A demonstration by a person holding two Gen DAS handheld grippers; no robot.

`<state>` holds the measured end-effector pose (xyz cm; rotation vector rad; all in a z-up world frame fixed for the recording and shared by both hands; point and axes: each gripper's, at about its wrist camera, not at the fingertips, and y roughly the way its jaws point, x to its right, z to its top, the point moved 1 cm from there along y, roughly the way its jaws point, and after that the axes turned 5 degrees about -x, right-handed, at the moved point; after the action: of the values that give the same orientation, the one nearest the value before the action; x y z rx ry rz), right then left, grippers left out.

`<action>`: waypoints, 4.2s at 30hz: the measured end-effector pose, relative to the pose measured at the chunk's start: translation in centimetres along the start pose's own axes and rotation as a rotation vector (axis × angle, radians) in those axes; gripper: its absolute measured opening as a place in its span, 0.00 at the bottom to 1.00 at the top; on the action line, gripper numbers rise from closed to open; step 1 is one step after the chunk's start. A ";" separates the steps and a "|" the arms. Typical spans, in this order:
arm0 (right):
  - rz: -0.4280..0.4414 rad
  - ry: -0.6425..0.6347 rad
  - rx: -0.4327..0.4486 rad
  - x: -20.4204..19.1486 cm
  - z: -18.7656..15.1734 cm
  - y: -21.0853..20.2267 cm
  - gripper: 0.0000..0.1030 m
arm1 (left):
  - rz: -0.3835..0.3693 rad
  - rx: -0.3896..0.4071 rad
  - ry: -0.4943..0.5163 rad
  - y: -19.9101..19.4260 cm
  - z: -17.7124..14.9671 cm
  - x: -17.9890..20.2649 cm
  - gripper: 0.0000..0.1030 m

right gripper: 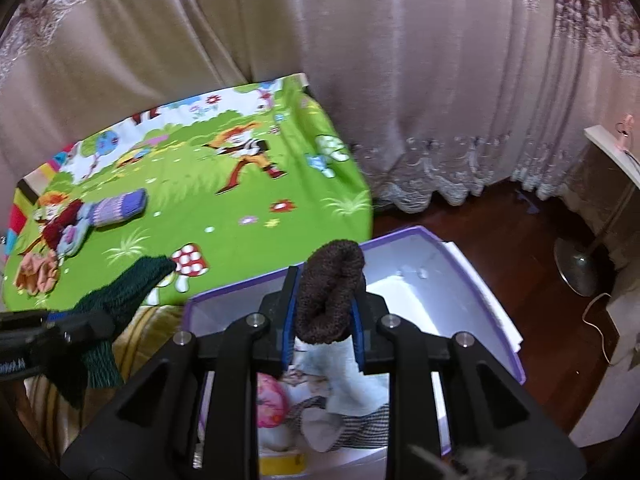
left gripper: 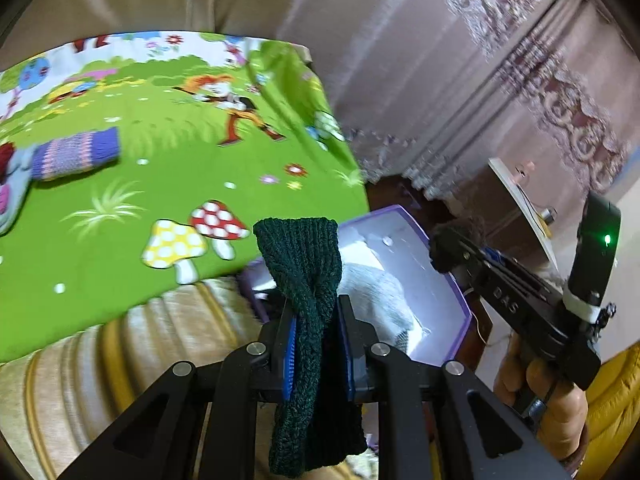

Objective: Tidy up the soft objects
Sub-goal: 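Carry green knit item and brown sock over the white box and open both tools, then move both open tools back over the pile on the blanket, then grasp the pink fleece item with the left tool while the right tool grasps the purple striped sock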

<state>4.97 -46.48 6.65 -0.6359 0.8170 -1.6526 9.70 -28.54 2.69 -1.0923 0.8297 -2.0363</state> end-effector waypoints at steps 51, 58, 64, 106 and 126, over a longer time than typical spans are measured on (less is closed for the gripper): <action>0.065 -0.099 0.055 -6.6 1.7 -0.9 0.77 | 0.192 0.137 0.011 -3.9 3.2 -5.6 0.72; 0.050 -0.143 0.063 -9.7 2.5 -0.8 0.87 | 0.309 0.225 -0.009 -7.1 3.7 -7.8 0.82; 0.007 -0.131 0.081 -11.3 3.4 -0.8 0.93 | 0.424 0.303 0.023 -9.4 3.3 -10.2 0.83; 0.253 -0.421 -0.057 -28.8 8.7 10.8 0.94 | 0.442 0.041 -0.453 -10.2 -1.6 -35.5 0.66; 0.228 -0.595 -0.108 -35.2 7.7 17.2 0.94 | 0.491 0.351 -0.534 -15.9 -3.1 -35.2 0.19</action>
<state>29.14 -15.88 -1.85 -1.0081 0.5178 -1.1257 17.79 9.15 -1.78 -1.0327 0.3904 -1.3256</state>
